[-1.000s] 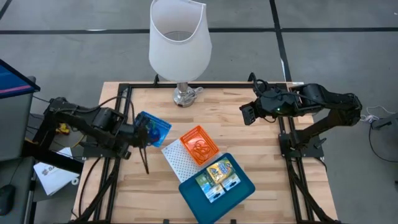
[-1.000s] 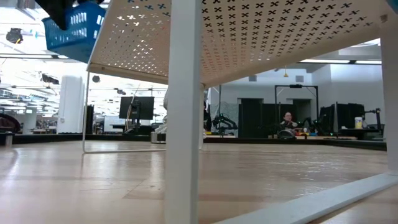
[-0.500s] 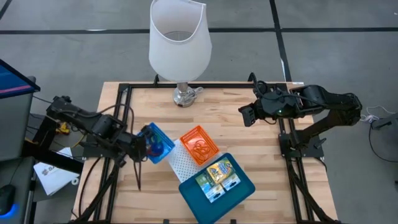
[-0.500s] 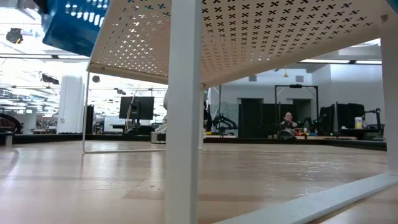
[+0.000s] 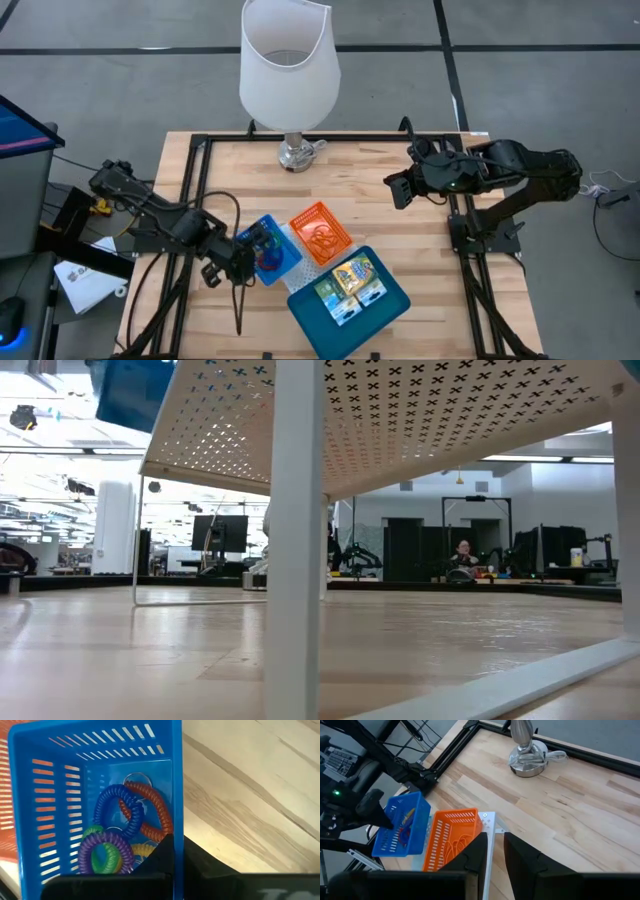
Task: Pick & Place Office Desk Supplies
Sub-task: Put the blue bin on the shelf
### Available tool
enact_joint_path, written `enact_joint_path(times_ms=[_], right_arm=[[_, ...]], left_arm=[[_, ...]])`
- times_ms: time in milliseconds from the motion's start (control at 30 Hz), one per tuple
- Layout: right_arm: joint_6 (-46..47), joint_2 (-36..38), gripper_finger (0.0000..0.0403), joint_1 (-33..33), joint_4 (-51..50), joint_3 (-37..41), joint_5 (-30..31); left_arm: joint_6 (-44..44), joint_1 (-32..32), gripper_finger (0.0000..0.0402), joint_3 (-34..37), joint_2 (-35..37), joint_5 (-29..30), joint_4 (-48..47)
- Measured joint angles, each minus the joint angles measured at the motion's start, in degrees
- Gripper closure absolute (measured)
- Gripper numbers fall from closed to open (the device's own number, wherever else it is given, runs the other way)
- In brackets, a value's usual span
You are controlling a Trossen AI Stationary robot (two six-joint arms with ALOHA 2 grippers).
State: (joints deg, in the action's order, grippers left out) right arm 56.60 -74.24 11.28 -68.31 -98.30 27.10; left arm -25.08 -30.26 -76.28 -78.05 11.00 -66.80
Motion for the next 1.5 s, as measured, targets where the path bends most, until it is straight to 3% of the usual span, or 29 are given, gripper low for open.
enact_joint_path(times_ms=[667, 1500], right_arm=[[-0.05, 0.00, 0.0341, 3.40, -0.05, 0.00, 0.43], [-1.53, 0.00, 0.0341, 3.38, -0.20, 0.00, 0.23]], left_arm=[[1.70, -2.29, 0.0401, -2.24, -6.79, -0.22, 6.29], [-1.45, -0.79, 0.0401, -2.22, -6.94, -0.37, 6.21]])
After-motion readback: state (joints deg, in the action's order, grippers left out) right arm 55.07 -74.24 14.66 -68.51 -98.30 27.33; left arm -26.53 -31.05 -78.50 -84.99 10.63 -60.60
